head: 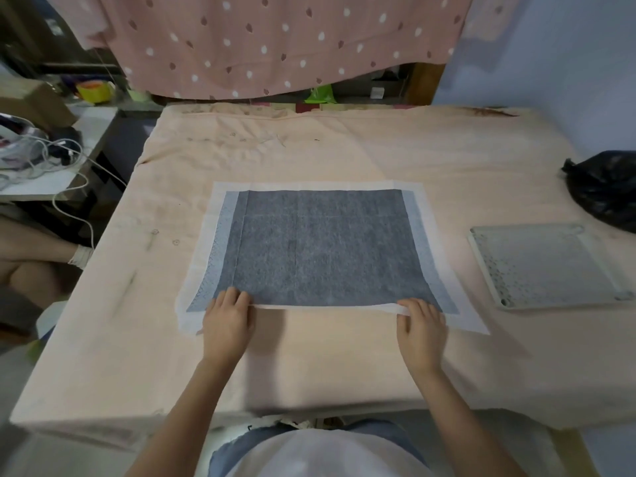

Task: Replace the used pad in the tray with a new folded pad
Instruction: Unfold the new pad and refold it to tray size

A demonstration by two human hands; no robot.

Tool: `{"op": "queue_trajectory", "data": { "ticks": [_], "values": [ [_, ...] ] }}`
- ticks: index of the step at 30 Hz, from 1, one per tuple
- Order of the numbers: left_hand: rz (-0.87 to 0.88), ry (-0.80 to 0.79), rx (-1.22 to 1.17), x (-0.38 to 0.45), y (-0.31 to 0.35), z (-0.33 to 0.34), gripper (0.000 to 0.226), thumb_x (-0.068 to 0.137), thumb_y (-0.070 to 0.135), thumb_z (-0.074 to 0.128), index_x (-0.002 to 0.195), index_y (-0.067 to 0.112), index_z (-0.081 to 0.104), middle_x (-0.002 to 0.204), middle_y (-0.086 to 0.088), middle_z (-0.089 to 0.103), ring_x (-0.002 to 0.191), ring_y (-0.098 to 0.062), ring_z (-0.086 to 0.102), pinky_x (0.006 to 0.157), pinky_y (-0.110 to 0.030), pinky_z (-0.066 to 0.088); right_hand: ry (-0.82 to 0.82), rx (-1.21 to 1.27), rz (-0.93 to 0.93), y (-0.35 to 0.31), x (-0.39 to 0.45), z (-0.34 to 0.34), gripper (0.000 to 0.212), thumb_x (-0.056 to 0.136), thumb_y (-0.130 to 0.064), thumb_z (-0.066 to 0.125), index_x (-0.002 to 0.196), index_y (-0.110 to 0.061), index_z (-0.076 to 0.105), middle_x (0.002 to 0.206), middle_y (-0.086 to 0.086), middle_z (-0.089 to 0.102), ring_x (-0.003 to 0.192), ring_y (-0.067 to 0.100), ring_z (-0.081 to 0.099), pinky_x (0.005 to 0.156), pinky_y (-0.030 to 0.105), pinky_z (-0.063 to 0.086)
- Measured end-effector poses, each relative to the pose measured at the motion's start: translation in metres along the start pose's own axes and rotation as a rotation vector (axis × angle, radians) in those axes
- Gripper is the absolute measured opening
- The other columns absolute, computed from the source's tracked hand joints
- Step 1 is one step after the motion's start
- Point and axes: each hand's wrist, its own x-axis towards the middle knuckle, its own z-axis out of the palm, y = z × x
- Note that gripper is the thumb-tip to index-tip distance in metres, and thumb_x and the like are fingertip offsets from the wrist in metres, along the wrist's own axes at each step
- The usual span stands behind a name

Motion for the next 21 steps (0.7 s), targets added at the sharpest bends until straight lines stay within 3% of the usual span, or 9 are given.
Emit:
{"op": "queue_trajectory", "data": {
  "ticks": [9,12,15,18,21],
  "values": [
    [-0.011,0.329,-0.016,0.064,0.015,-0.047,0.025,0.081,0.011,0.036,0.068,0.002,0.054,0.068,-0.014,0.052,0.060,-0.031,0.048,0.057,-0.038,0.038,0.366,0.049,-0.068,-0.028,0.062,-0.029,0.024,0.075,-0.008,0.044,0.077,-0.006,0.068,0.076,0.011,0.067,0.075,0.032,0.059,0.077,0.037,0.033],
    [-0.013,0.450,-0.018,0.082,0.020,-0.067,0.021,0.083,0.007,0.040,0.072,0.003,0.057,0.070,-0.013,0.056,0.063,-0.031,0.048,0.063,-0.038,0.033,0.524,0.085,-0.110,-0.041,0.086,-0.046,0.020,0.074,-0.003,0.047,0.075,-0.007,0.067,0.076,0.009,0.067,0.079,0.026,0.050,0.078,0.035,0.033],
    [0.002,0.574,-0.036,0.101,0.025,-0.087,0.014,0.082,0.004,0.044,0.074,0.004,0.056,0.071,-0.011,0.056,0.064,-0.032,0.047,0.066,-0.035,0.029,0.636,0.115,-0.133,-0.052,0.110,-0.062,0.023,0.068,0.006,0.051,0.076,-0.009,0.066,0.078,0.007,0.067,0.078,0.028,0.053,0.080,0.035,0.034],
    [0.020,0.635,-0.051,0.118,0.030,-0.100,0.014,0.082,0.006,0.042,0.074,0.004,0.054,0.071,-0.011,0.053,0.064,-0.031,0.046,0.066,-0.036,0.028,0.660,0.132,-0.145,-0.062,0.126,-0.072,0.024,0.065,0.011,0.053,0.074,-0.008,0.066,0.078,0.007,0.067,0.077,0.030,0.056,0.081,0.035,0.034],
    [0.034,0.594,-0.062,0.132,0.033,-0.106,0.019,0.084,0.008,0.037,0.074,0.003,0.053,0.071,-0.014,0.053,0.065,-0.031,0.046,0.064,-0.037,0.029,0.627,0.138,-0.141,-0.072,0.136,-0.079,0.021,0.066,0.011,0.055,0.071,-0.006,0.065,0.077,0.008,0.067,0.076,0.029,0.054,0.080,0.036,0.033]
  ]
}}
